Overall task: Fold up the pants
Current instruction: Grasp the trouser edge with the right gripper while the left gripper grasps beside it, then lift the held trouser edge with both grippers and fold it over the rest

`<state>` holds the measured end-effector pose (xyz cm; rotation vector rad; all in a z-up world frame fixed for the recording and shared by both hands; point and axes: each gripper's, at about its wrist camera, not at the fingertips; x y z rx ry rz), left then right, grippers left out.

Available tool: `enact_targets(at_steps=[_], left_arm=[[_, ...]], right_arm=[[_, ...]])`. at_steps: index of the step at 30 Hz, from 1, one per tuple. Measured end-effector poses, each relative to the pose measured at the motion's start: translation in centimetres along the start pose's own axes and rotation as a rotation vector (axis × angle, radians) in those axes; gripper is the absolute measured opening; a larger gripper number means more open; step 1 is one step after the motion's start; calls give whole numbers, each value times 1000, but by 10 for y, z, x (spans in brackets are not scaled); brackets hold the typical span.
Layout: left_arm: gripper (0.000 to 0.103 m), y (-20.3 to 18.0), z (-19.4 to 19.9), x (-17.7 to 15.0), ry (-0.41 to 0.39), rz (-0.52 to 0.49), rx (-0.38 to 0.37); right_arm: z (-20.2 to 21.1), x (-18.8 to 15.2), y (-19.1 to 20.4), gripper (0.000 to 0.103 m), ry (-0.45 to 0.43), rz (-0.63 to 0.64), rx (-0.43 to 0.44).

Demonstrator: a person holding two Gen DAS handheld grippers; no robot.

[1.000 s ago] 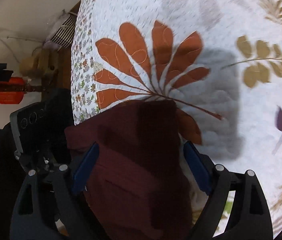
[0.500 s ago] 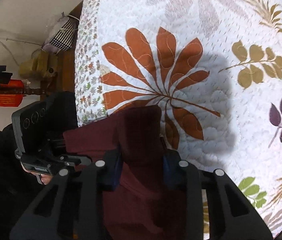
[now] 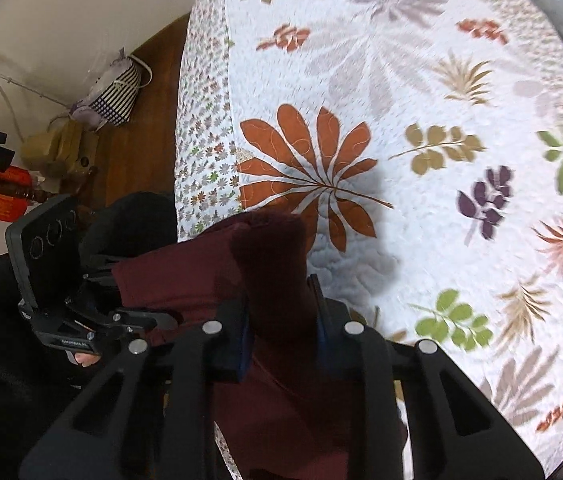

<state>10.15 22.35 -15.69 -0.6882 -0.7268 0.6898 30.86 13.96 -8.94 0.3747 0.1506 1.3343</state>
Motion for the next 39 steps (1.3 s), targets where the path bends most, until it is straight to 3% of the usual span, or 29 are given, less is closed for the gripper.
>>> enact_targets(at_steps=[20,39], left_arm=[[31,-124,23,-15,-18,-322,-85],[31,-243,18,-76,41,-644,-190]], right_arm=[[123,-109,30,22,-226,-91,-183],[195,-252,43,20,-397,-234,-319]])
Point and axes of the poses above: each gripper's, at about its wrist camera, not at the fingertips, and z roughly against the way its jaws point, y to its left, x to its top, and after that the axes turned 2 degrees about -y, right-handed
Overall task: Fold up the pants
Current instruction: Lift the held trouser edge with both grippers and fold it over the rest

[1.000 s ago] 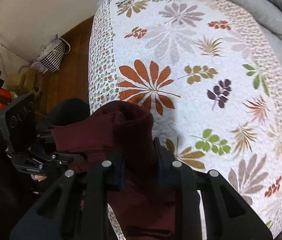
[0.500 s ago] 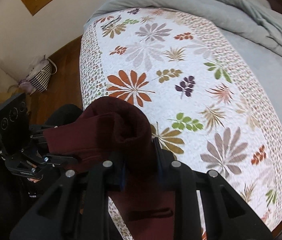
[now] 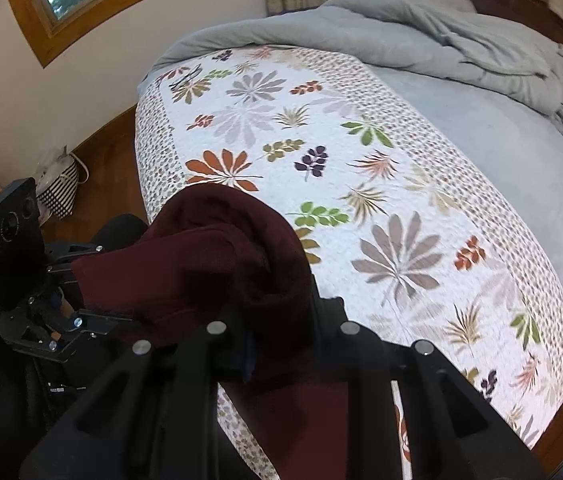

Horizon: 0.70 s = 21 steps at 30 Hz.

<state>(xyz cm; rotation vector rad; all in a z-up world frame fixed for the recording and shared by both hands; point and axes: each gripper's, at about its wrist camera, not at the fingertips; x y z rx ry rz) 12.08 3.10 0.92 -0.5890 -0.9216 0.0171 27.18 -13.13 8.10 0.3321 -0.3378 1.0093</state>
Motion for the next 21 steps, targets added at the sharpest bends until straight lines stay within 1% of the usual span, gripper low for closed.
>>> enact_targets(at_steps=[7,11,21], left_arm=[[31,-51,-18,-6,24,-107,-21],[31,-73,-31,-11,42,-142,-41],[31,-125,-70,-39,123,-234,-96]], right_arm=[[27,-42,-18,19,-45,-35,-35],[40,-69,-31,19,-68,-71,-46],[53,-138,-62,16,-96,-156,-64]])
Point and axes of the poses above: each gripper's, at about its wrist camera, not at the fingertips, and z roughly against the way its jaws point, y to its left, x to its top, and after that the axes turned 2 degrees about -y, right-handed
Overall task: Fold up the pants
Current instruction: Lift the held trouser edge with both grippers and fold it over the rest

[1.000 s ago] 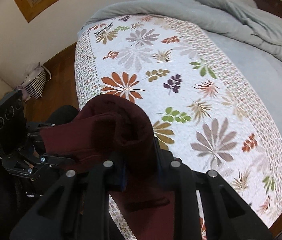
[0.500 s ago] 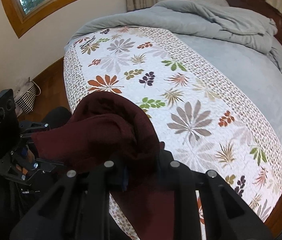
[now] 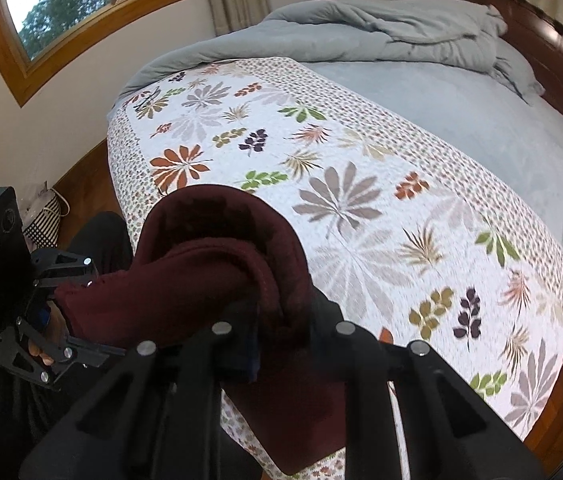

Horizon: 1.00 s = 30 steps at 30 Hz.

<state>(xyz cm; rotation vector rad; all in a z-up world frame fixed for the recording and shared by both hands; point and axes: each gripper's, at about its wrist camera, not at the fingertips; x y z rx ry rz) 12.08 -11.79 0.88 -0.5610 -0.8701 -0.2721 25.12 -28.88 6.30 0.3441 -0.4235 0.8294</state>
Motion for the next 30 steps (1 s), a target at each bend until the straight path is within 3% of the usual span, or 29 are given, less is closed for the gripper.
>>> enact_targets(at_steps=[10,30], left_arm=[[31,-30,-46,-18,87,-43,-42],[31,-43,-86,-38,178,-65,-66]], right_arm=[[-3,-56,-36,14,-8,-72,6],[-24,-103,-63,14,-27,-85,-3]])
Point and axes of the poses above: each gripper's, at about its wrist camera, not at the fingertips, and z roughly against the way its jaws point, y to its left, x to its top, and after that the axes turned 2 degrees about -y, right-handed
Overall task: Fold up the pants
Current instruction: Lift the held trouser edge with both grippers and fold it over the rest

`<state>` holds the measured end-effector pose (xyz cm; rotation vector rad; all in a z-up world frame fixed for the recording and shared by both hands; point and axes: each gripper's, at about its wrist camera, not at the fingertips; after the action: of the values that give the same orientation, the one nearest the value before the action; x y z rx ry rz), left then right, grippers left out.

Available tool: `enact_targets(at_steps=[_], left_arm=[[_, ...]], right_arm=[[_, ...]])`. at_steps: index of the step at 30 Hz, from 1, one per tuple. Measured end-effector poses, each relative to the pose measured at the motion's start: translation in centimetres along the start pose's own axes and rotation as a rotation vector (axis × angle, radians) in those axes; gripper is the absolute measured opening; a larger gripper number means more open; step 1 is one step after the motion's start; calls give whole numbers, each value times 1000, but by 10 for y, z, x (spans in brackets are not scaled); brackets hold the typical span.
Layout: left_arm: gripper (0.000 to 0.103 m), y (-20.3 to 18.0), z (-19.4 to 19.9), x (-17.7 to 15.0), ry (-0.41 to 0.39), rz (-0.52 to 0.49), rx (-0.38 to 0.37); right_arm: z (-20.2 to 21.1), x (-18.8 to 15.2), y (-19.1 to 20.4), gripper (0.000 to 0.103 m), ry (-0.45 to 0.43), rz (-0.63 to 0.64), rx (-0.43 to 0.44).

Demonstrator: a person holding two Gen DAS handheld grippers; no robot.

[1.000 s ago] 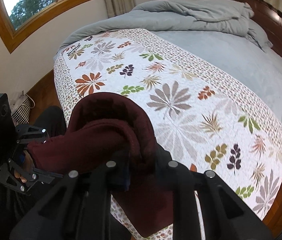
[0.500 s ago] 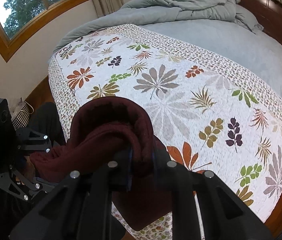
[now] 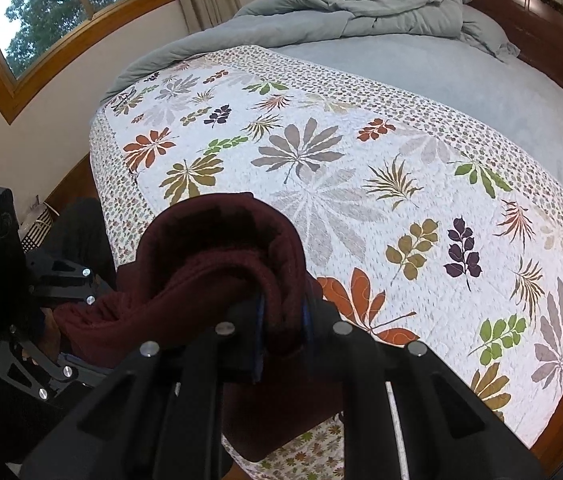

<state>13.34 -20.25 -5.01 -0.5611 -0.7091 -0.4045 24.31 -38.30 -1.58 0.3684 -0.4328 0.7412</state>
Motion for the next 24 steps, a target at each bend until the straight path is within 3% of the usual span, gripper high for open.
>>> enact_targets(at_steps=[16,24], left_arm=[[30,-14,-30,-11,67,-11,-13],[30,-18,-55,-24,104,57,-18]], right_arm=[[-8,-35,-12,14,-18,60,-54],[-19,-61,-23,14,-14,64,-82]])
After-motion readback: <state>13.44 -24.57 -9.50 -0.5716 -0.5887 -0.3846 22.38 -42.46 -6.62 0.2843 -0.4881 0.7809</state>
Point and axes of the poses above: each gripper's, at about its wrist camera, not at the fingertips, and z roughly against the way its jaws point, y to its left, x to its top, and after that the axes turned 2 degrees about -y, right-handed
